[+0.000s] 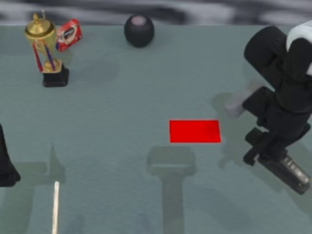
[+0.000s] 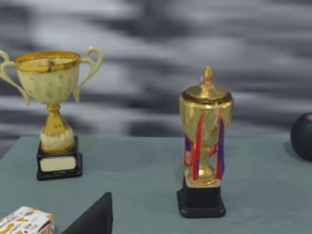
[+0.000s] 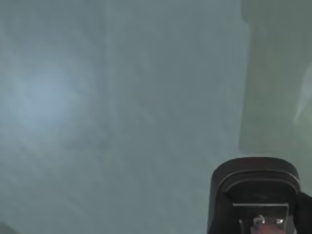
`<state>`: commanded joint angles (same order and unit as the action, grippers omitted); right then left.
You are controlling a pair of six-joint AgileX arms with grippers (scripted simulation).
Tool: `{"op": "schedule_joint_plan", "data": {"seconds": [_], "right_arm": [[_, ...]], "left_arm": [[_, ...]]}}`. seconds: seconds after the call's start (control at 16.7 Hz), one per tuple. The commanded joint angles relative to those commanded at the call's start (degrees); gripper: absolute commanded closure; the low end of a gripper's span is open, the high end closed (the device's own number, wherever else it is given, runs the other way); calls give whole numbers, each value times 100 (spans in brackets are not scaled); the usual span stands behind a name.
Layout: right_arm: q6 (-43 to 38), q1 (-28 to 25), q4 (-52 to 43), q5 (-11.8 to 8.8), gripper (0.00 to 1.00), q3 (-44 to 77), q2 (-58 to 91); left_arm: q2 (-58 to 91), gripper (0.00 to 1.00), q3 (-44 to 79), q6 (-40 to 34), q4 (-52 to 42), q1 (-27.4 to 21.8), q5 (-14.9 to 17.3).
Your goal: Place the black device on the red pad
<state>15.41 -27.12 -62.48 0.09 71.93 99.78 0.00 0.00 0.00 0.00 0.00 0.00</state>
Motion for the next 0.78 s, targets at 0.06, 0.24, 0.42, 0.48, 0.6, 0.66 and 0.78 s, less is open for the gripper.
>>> {"op": "schedule_joint_plan", "data": {"seconds": [0.06,0.24,0.42,0.48,0.6,0.66,0.78], "right_arm": [[-353,-9,-88,1,100,209,146],[-1762,-21,-406,4,100,936,663],[-3624,-9,-771,8,100,1715,1234],[-4315,-3,-896,10,100,1975,1426],[-5744,9,-1148,14,100,2495,1811],[-6470,13,-1275,16,100,2757,2003],[-7906,21,-1519,20,100,3279,2377]], "left_arm": [[0,0,0,0,0,0,0],[0,0,0,0,0,0,0],[0,0,0,0,0,0,0],[0,0,0,0,0,0,0],[0,0,0,0,0,0,0],[0,0,0,0,0,0,0],[0,0,0,0,0,0,0]]}}
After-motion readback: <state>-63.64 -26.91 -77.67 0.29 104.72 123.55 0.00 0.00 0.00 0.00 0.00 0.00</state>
